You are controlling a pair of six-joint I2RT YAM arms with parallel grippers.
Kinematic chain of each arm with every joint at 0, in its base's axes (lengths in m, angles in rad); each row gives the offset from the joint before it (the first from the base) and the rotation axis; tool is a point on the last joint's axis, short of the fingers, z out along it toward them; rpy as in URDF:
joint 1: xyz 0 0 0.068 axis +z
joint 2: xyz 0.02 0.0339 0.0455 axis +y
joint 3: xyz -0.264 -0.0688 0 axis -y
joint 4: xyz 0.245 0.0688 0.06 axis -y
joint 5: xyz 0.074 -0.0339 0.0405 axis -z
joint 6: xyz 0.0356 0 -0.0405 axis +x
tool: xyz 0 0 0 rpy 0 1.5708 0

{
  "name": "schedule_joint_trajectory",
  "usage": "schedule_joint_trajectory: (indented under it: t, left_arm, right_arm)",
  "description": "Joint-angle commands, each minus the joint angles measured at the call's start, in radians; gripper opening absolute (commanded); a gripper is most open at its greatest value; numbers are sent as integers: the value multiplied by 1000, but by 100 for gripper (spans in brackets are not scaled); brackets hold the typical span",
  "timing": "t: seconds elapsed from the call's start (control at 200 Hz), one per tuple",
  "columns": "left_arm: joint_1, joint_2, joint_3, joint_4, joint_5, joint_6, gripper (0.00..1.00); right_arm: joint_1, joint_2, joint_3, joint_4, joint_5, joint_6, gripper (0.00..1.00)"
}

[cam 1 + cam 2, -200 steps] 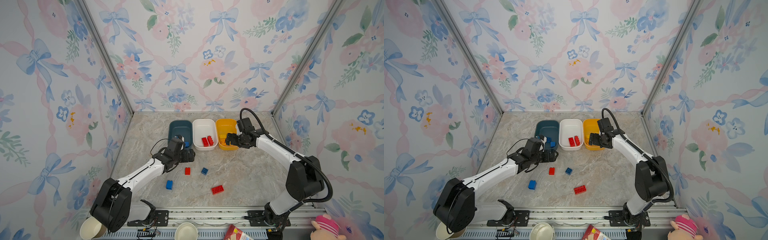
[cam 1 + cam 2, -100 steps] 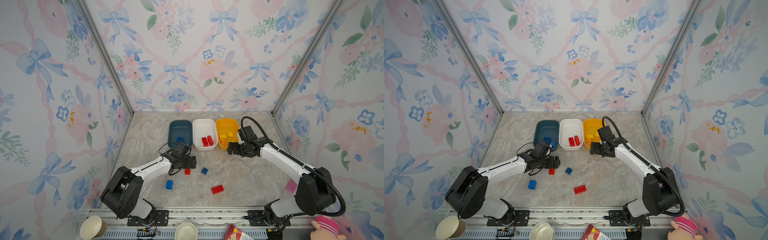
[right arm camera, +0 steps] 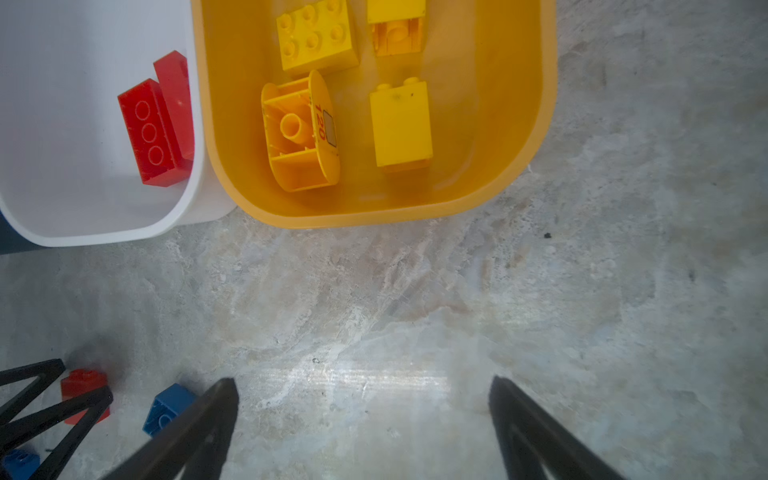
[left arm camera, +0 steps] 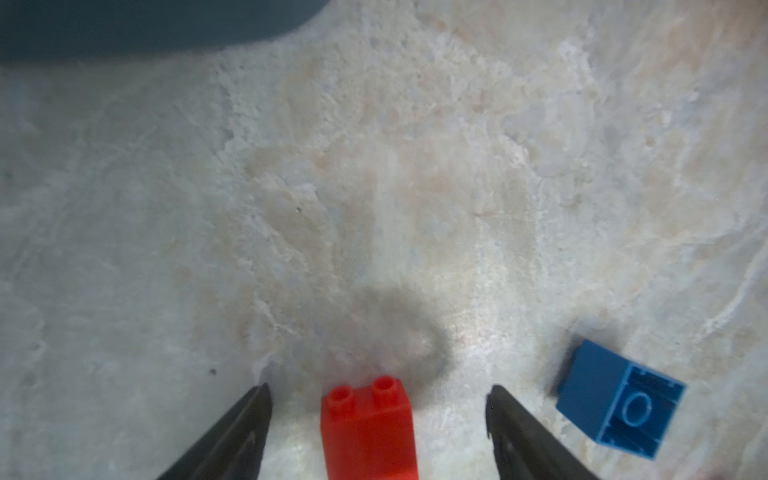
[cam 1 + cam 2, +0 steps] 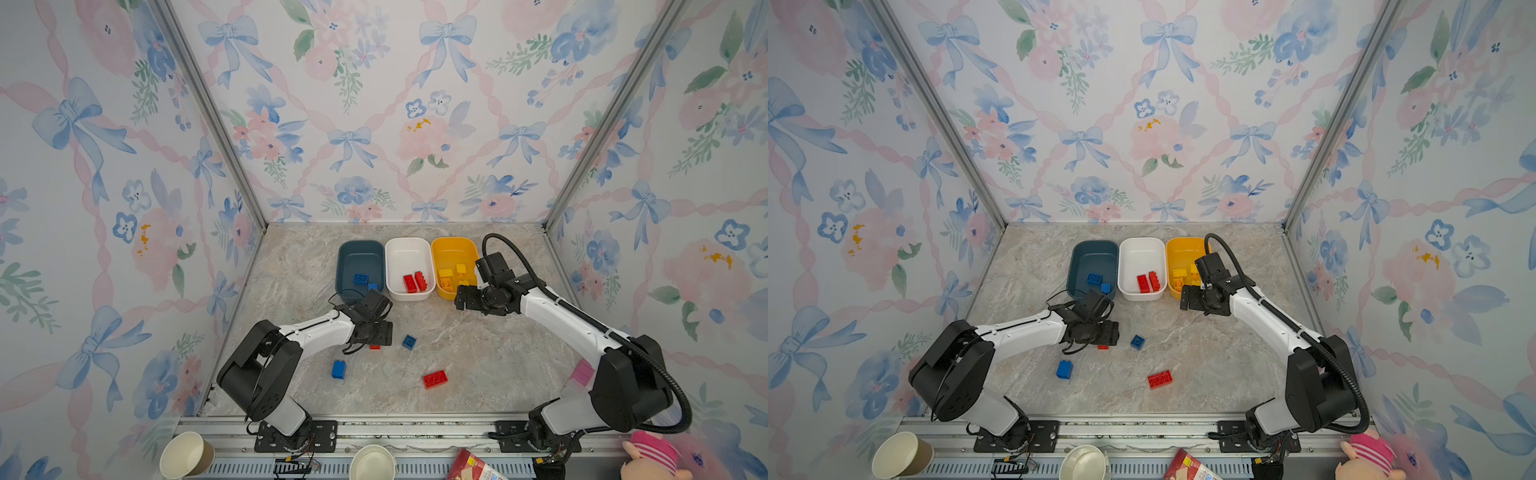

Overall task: Sort the legos into containers by color
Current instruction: 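Lower the left gripper onto the small red brick while the right withdraws, then close the left gripper on the small red brick and lift it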

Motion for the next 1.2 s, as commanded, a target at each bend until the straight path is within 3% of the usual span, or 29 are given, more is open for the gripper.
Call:
schedule_joint_trajectory:
  t: [0.0,0.74,1.195]
  left_arm:
    - [-9,14,12,-54,-28,8,77]
    - [-49,59,17,-66,-9,22,38]
    - [-61,27,51,-75,-37,4,28]
  right_arm:
    - [13,5,3,-23,16,14,97]
    - [45,-5,-21,-15,46,43,97]
    - [43,-37,-41,-21,55,40,97]
